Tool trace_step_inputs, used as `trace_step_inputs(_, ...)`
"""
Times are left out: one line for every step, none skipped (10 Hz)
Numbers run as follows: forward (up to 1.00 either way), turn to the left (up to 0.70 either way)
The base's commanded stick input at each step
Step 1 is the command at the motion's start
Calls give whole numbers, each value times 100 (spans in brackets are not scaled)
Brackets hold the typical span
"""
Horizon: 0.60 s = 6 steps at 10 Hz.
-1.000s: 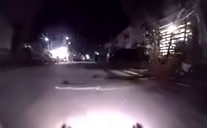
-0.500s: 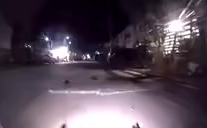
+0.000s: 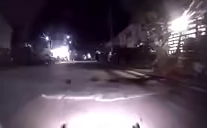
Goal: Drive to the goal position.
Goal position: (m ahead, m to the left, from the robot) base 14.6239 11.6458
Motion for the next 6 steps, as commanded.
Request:
trace_step_inputs(60,0)
trace_step_inputs(60,0)
trace_step_inputs(60,0)
trace_step_inputs(60,0)
trace_step_inputs(60,0)
trace_step_inputs(60,0)
